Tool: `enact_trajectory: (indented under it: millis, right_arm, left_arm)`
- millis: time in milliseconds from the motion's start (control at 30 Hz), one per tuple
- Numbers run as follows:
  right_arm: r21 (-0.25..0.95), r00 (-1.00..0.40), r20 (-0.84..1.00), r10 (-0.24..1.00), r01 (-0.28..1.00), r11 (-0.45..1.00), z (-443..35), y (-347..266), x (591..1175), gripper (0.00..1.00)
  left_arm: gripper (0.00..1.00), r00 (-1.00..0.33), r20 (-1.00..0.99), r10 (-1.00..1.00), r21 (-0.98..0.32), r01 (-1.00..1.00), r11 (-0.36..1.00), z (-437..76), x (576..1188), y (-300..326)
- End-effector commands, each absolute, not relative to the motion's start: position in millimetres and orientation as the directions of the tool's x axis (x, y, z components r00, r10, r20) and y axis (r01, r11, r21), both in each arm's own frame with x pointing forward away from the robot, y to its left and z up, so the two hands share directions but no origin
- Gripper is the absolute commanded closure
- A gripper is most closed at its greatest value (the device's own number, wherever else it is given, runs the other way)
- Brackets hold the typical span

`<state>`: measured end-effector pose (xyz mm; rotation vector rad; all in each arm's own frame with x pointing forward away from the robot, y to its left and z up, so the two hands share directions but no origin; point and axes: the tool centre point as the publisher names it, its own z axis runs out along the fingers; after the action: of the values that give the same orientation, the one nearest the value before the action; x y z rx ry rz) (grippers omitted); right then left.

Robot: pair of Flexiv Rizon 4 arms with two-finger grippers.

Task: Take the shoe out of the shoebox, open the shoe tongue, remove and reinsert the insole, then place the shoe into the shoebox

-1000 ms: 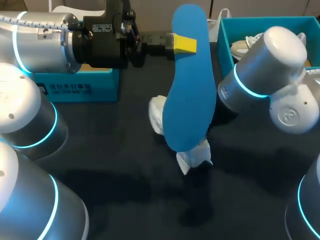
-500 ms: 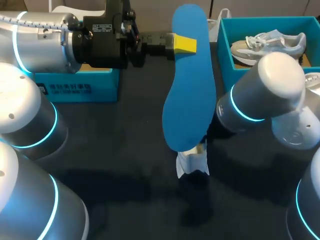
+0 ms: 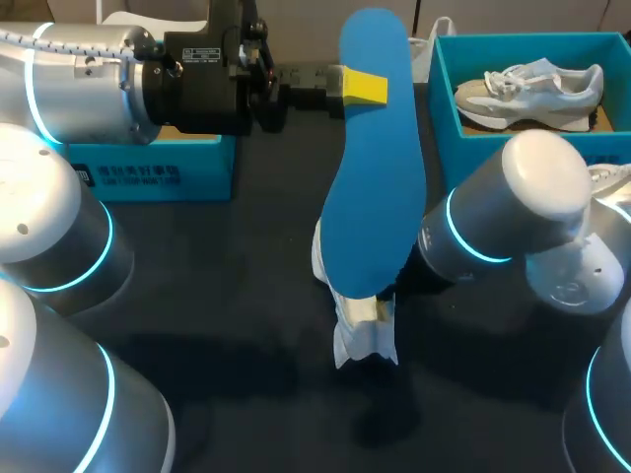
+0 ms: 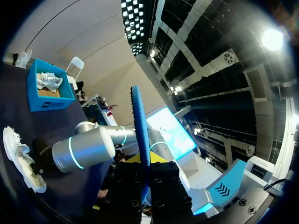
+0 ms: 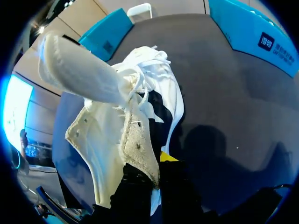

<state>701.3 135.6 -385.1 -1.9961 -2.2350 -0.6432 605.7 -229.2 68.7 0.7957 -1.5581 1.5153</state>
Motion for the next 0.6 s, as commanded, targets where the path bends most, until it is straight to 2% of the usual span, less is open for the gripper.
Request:
enact_trajectory:
  millis: [33,100,133,167,200,433,600]
  right_arm:
    - [0.255,-0.153,0.346,0.926,0.965,0.064,-400,141,702,1.00]
    - [0.251,-0.150,0.358,0.922,0.966,0.060,-402,142,702,1.00]
    - [0.251,-0.148,0.363,0.920,0.966,0.056,-402,142,702,0.76]
    - [0.248,-0.134,0.370,0.920,0.968,0.041,-400,141,701,0.17]
    - [0.247,-0.133,0.369,0.920,0.968,0.041,-398,141,700,0.00]
    - [0.276,-0.113,0.454,0.884,0.961,-0.020,-367,138,688,0.00]
    - [0.219,-0.097,0.534,0.840,0.975,-0.027,-341,132,676,0.00]
  left_arm:
    - [1.00,-0.479,0.873,0.092,-0.486,-0.870,0.085,69,607,-231]
    - [1.00,-0.479,0.873,0.092,-0.486,-0.870,0.085,69,607,-231]
    - [1.00,-0.479,0.873,0.092,-0.486,-0.870,0.085,69,607,-231]
    - [1.00,-0.479,0.873,0.092,-0.486,-0.870,0.085,69,607,-231]
    - [1.00,-0.479,0.873,0.092,-0.486,-0.870,0.085,69,607,-231]
    - [1.00,-0.479,0.873,0.092,-0.486,-0.870,0.085,69,607,-231]
    - [1.00,-0.479,0.873,0.092,-0.486,-0.870,0.085,69,607,-231]
